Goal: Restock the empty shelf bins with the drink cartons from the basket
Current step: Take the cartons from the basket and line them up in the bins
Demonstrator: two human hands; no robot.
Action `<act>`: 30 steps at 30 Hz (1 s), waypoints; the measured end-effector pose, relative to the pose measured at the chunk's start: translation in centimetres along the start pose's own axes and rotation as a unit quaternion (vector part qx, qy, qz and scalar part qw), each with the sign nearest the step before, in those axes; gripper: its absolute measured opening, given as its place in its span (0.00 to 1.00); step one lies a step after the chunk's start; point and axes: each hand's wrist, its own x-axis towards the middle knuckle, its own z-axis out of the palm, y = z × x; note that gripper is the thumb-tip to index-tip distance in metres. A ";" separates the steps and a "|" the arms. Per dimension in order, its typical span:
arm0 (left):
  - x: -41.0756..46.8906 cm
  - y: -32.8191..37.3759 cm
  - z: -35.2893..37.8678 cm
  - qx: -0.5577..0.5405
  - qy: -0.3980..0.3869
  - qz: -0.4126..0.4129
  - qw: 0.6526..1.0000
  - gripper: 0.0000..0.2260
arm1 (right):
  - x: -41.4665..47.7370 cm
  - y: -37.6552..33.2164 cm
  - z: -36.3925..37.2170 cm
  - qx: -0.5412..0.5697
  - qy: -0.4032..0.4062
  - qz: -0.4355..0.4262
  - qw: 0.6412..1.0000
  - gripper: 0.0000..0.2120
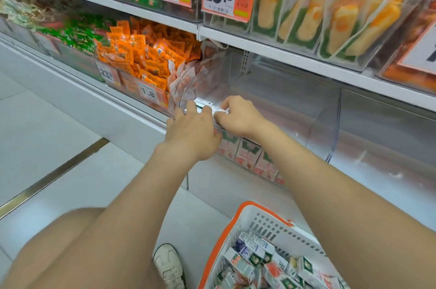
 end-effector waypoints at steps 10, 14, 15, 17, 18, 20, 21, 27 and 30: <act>-4.3 3.6 1.4 -0.037 0.113 0.136 0.984 0.10 | -12.7 2.1 -2.1 -0.002 0.218 -0.153 0.964 0.11; -7.3 5.8 5.1 -0.010 -0.125 0.230 0.965 0.10 | -21.4 6.1 0.0 -0.043 0.143 -0.091 0.985 0.08; -8.1 6.4 6.4 0.013 -0.177 0.252 0.951 0.10 | -22.9 7.7 1.0 -0.053 0.105 -0.070 0.991 0.08; -9.2 7.5 9.5 0.062 -0.260 0.284 0.921 0.11 | -25.4 10.9 3.1 -0.087 0.022 -0.025 0.996 0.11; -9.7 8.1 11.1 0.087 -0.292 0.294 0.906 0.12 | -26.4 12.6 4.1 -0.106 -0.025 -0.008 0.994 0.12; -10.6 8.8 14.5 0.129 -0.332 0.301 0.884 0.06 | -28.2 15.9 5.9 -0.141 -0.122 0.017 0.982 0.10; -10.8 8.8 16.2 0.147 -0.348 0.300 0.876 0.05 | -29.1 17.5 6.7 -0.158 -0.166 0.026 0.973 0.09; -12.5 7.4 23.2 0.199 -0.380 0.285 0.857 0.08 | -32.3 24.1 10.7 -0.209 -0.283 0.072 0.933 0.14; -12.9 7.1 24.7 0.208 -0.343 0.282 0.872 0.15 | -32.1 25.7 12.6 -0.206 -0.255 0.091 0.940 0.11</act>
